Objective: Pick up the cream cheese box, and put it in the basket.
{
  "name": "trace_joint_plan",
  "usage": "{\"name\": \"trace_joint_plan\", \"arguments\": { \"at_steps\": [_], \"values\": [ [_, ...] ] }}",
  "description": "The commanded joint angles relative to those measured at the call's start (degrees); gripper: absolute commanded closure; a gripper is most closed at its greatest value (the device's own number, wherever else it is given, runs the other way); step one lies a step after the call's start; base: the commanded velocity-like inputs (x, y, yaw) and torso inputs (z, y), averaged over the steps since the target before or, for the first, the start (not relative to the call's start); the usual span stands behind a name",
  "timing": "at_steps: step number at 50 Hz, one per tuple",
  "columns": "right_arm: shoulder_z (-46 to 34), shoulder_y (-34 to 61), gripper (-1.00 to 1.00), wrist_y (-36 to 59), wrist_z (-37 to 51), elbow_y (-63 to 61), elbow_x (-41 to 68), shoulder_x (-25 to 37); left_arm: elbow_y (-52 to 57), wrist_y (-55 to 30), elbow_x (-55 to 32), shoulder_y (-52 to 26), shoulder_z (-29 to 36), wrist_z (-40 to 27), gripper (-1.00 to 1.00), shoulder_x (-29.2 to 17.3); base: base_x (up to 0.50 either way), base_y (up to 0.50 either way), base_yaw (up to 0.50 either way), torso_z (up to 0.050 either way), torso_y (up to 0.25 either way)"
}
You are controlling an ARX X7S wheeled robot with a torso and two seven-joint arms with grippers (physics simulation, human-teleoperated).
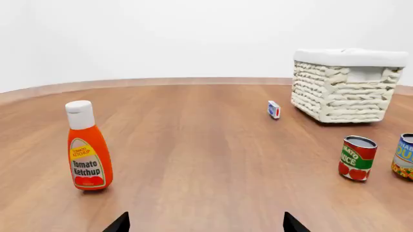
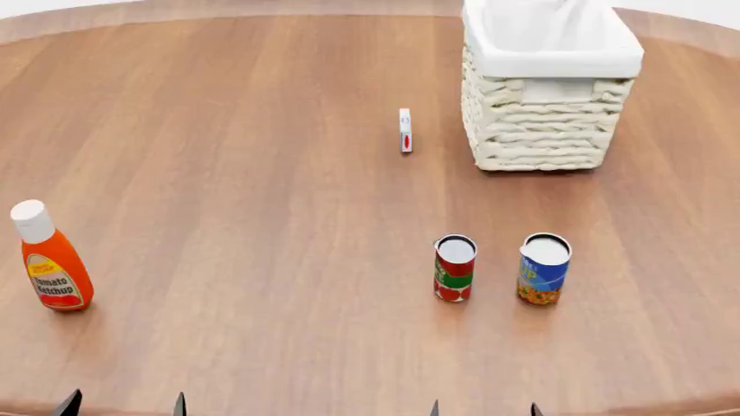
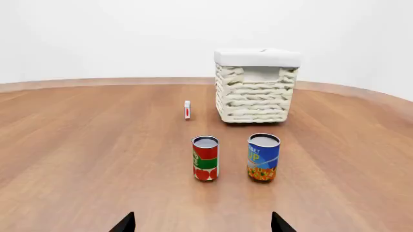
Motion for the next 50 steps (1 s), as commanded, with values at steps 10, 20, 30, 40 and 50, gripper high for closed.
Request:
{"name": "trace_joint_plan", "arguments": {
  "at_steps": [10, 20, 30, 40, 50],
  "values": [
    [-3.7, 0.5, -1.0, -1.4, 4.0, 1.5, 1.2, 2.3, -1.2, 4.5, -2.6, 0.0, 3.0, -4.9, -1.0, -2.0, 0.0, 0.0, 0.0, 0.0, 0.0],
    [-5.0, -2.2, -1.0, -0.1, 5.3, -8.8, 1.8, 3.8, 10.9, 0.6, -0.8, 3.0, 4.2, -7.2, -1.0, -4.5, 0.0, 0.0, 0.0, 0.0, 0.0],
    [-5.8, -6.2, -1.0, 6.4, 6.7, -29.5, 2.4, 5.4, 32.1, -2.0, 1.8, 8.6, 5.4, -8.7, -1.0, -6.4, 0.0, 0.0, 0.0, 0.0, 0.0],
    [-6.9, -8.2, -1.0, 7.9, 9.2, -39.8, -0.4, 6.6, 40.7, -4.0, 4.5, 11.1, 6.7, -9.5, -1.0, -7.8, 0.0, 0.0, 0.0, 0.0, 0.0],
    [-7.4, -8.6, -1.0, 7.7, 10.0, -40.8, 0.9, 7.1, 39.9, -2.3, 5.3, 11.3, 7.6, -10.4, -1.0, -8.6, 0.0, 0.0, 0.0, 0.0, 0.0]
  ]
}}
